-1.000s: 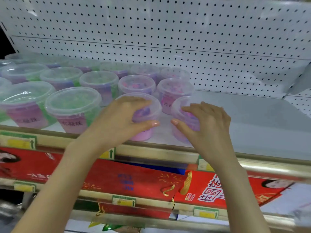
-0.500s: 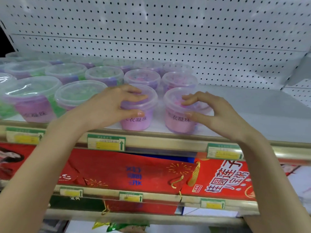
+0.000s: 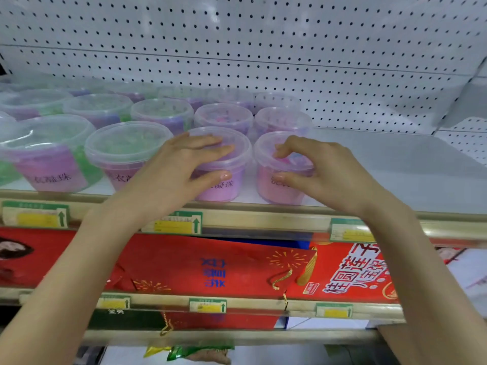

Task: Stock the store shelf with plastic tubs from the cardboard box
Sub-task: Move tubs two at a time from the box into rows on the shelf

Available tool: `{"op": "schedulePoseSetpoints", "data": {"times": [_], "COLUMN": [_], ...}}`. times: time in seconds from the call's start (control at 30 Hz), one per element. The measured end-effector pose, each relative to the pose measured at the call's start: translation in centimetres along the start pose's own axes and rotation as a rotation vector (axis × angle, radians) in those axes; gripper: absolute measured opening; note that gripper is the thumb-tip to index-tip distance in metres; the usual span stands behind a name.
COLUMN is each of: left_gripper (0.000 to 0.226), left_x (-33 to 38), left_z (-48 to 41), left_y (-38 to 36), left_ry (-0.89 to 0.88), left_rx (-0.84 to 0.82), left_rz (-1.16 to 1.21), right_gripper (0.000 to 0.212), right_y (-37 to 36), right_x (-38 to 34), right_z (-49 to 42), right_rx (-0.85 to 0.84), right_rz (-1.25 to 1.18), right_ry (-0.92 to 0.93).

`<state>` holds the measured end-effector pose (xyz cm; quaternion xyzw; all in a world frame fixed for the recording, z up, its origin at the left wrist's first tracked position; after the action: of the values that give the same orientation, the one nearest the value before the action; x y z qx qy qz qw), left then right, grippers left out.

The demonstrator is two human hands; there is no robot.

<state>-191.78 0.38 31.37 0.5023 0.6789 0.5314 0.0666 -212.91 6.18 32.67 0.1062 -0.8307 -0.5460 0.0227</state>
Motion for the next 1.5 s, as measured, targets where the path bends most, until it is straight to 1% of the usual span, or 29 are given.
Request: {"op": "schedulePoseSetpoints", "data": {"times": [0.1,0.27,0.37,0.43,0.63,0.7,0.8,0.9,1.0,1.17,1.27,1.37,1.43,1.5], "left_gripper": [0.059,0.052,0.05,0.051,0.059,0.058,0.058,0.058,0.056,0.049,0.049,0.052,0.052,0.05], "left_x": [0.0,0.0,-0.1,0.0,1.6,2.8,4.9,7.7,11.9,20.3,24.8,28.5,30.6,32.6], "left_z": [0.2,0.7,0.9,0.9,0.6,0.4,0.0,0.0,0.5,2.7,4.0,5.9,7.6,9.5], "left_y": [-0.2,-0.6,-0.7,-0.7,-0.6,-0.6,-0.9,-2.3,-5.0,-12.4,-18.2,-24.4,-28.3,-31.9], "left_ry": [-0.025,-0.085,-0.109,-0.112,-0.083,-0.107,-0.134,-0.136,-0.181,-0.274,-0.314,-0.333,-0.331,-0.319], "left_rx": [0.026,0.084,0.086,0.076,0.06,0.079,0.117,0.14,0.14,0.055,-0.019,-0.099,-0.162,-0.225], "left_rz": [-0.042,-0.082,-0.097,-0.113,-0.17,-0.178,-0.191,-0.178,-0.158,-0.114,-0.088,-0.084,-0.061,-0.022], "right_gripper": [0.029,0.025,0.022,0.022,0.031,0.04,0.055,0.058,0.058,0.061,0.066,0.072,0.067,0.067], "right_y": [0.1,0.0,0.3,0.3,0.4,0.4,0.8,2.1,3.5,5.2,5.6,5.6,5.4,4.8], "right_x": [0.7,0.7,1.0,1.0,0.9,0.8,0.7,2.1,4.4,8.5,10.8,13.1,14.3,14.7], "right_z": [0.0,0.6,0.7,0.6,0.2,0.8,2.9,6.7,11.8,22.7,30.7,38.6,43.5,48.3], "right_rx": [-0.05,-0.023,-0.057,-0.072,-0.089,-0.082,-0.01,0.058,0.047,-0.044,-0.113,-0.216,-0.268,-0.295], "right_rz": [-0.097,-0.163,-0.274,-0.268,-0.238,-0.21,-0.18,-0.163,-0.111,0.039,0.182,0.34,0.378,0.348], "right_ry": [0.001,0.007,-0.012,-0.013,-0.034,-0.025,0.0,-0.066,-0.143,-0.321,-0.461,-0.578,-0.676,-0.809]}}
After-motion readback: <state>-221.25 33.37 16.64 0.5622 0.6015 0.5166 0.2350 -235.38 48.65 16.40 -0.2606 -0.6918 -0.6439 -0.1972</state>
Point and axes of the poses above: each hand's wrist, its own z-axis away from the middle knuckle, its own y-axis out of the back of the hand, x = y × z, the point moved 4 cm from there along -z, towards the middle knuckle, and after that the axes turned 12 degrees about z, right-handed, at the moved point
